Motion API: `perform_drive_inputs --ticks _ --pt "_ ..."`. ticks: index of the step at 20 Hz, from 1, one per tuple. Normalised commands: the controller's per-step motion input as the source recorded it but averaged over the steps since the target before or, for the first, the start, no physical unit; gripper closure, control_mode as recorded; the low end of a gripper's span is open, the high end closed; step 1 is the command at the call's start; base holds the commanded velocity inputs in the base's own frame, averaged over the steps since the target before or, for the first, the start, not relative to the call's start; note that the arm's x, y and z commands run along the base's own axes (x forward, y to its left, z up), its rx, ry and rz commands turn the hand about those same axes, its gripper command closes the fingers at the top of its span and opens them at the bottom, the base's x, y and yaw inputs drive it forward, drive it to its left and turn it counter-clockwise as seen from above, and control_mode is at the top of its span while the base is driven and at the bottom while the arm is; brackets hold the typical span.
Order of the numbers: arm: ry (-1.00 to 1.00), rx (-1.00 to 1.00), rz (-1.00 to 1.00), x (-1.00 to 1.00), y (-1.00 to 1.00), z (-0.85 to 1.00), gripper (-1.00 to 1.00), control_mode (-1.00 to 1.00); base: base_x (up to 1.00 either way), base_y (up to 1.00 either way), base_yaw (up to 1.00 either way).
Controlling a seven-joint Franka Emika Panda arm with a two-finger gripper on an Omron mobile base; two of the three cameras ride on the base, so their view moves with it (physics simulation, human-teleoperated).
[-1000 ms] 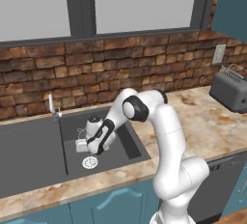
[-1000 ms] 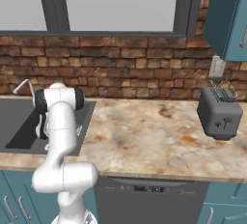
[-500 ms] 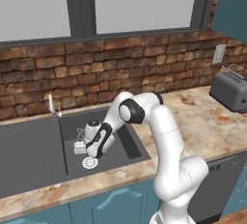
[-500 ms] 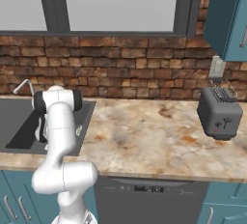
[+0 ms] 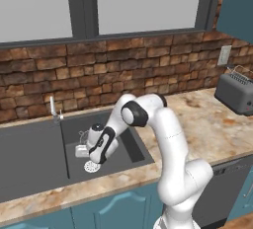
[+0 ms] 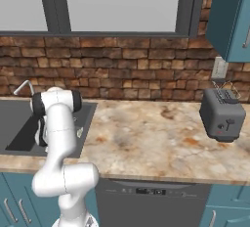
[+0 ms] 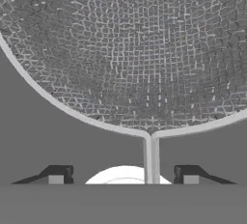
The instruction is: Pick the glass cup and strainer and place them in the sink. Then turn on the water.
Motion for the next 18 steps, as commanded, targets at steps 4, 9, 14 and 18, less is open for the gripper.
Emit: perform_drive_inputs --ticks 4,9,14,18 --pt "-0.04 0.00 -0.06 -0.10 0.00 0.53 -1.00 -1.00 0.00 0.00 0.00" --pt "-0.05 0.00 -0.09 -0.10 0.00 0.77 -1.00 -1.00 0.00 0.00 0.00" --pt "-0.06 0.00 -0.07 -0.19 -0.13 0.65 -1.00 -1.00 0.00 0.00 0.00" --pt "-0.07 0.00 -0.05 -0.27 -0.29 0.70 -1.00 -1.00 0.00 0.00 0.00"
